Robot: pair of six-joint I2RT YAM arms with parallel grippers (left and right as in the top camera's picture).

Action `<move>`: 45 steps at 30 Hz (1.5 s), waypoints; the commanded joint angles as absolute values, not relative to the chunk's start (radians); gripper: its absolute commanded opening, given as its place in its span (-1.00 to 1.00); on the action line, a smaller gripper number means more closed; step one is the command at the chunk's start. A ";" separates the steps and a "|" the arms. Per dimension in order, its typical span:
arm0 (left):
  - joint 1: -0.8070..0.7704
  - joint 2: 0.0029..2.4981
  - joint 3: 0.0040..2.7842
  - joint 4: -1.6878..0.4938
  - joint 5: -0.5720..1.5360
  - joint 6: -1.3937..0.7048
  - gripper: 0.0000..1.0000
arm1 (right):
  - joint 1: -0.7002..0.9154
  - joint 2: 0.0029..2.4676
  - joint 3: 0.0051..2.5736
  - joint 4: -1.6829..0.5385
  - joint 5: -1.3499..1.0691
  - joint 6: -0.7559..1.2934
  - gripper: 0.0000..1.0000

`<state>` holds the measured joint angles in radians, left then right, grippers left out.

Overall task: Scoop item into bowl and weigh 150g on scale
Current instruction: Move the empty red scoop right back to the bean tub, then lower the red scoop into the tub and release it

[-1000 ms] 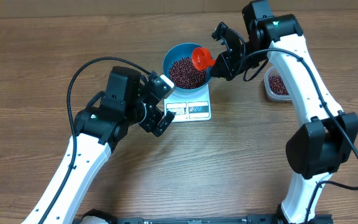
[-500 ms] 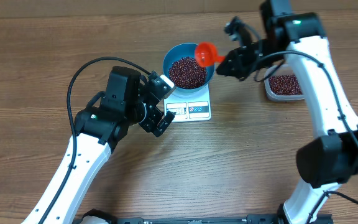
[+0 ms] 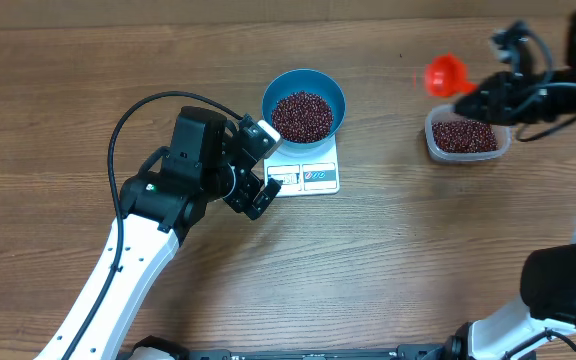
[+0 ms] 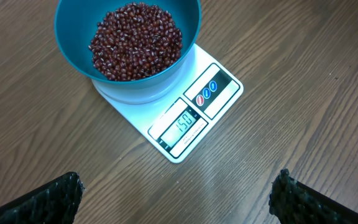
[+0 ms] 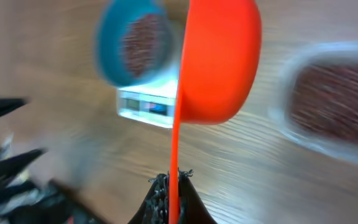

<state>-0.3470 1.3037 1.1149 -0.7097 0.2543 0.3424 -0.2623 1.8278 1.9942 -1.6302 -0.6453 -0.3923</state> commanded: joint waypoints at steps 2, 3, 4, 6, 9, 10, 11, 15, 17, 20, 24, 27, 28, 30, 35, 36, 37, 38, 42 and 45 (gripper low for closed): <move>-0.354 1.308 1.113 -0.706 0.255 0.333 0.99 | -0.270 1.807 1.948 -1.584 -0.310 -0.193 -0.92; -0.354 1.308 1.113 -0.706 0.255 0.333 0.99 | -0.265 1.807 1.930 -1.568 -0.276 -0.164 -0.92; -0.354 1.308 1.113 -0.706 0.255 0.333 0.99 | -0.257 1.807 1.908 -1.551 -0.241 -0.138 -0.92; -0.354 1.308 1.113 -0.706 0.255 0.333 0.99 | -0.232 1.807 1.857 -1.520 -0.134 -0.074 -0.92; -0.354 1.308 1.113 -0.706 0.255 0.333 0.99 | -0.176 1.808 1.781 -1.484 0.055 0.013 -0.92; -0.354 1.308 1.113 -0.706 0.255 0.333 0.99 | -0.150 1.808 1.753 -1.473 0.124 0.045 -0.92; -0.354 1.308 1.113 -0.706 0.255 0.333 0.99 | -0.104 1.808 1.709 -1.456 0.229 0.092 -0.93; -0.354 1.308 1.113 -0.706 0.255 0.333 0.99 | -0.026 1.808 1.676 -1.444 0.399 0.167 -0.92; -0.354 1.308 1.113 -0.706 0.255 0.333 0.99 | 0.009 1.808 1.676 -1.441 0.485 0.205 -0.93; -0.354 1.308 1.113 -0.706 0.255 0.333 0.99 | 0.017 1.808 1.676 -1.440 0.493 0.214 -0.93; -0.354 1.308 1.113 -0.706 0.255 0.333 0.99 | 0.012 1.808 1.676 -1.410 0.430 0.213 -0.93; -0.354 1.308 1.113 -0.706 0.255 0.333 0.99 | -0.012 1.808 1.676 -1.360 0.296 0.213 -0.92; -0.354 1.308 1.113 -0.706 0.255 0.333 0.99 | -0.027 1.808 1.676 -1.338 0.230 0.213 -0.92; -0.354 1.308 1.113 -0.706 0.255 0.333 0.99 | -0.059 1.808 1.676 -1.299 0.096 0.213 -0.92; -0.354 1.308 1.113 -0.706 0.255 0.333 0.99 | -0.146 1.808 1.653 -1.222 -0.211 0.214 -0.92; -0.354 1.308 1.113 -0.706 0.255 0.333 0.99 | -0.164 1.808 1.639 -1.209 -0.263 0.214 -0.92; -0.354 1.308 1.113 -0.706 0.255 0.333 0.99 | -0.179 1.808 1.626 -1.196 -0.310 0.214 -0.92; -0.354 1.308 1.113 -0.706 0.255 0.333 0.99 | -0.195 1.808 1.607 -1.180 -0.365 0.214 -0.92; -0.354 1.308 1.113 -0.706 0.255 0.333 0.99 | -0.254 1.808 1.520 -1.111 -0.537 0.214 -0.92; -0.354 1.308 1.113 -0.706 0.255 0.333 0.99 | -0.300 1.808 1.442 -1.037 -0.643 0.214 -0.89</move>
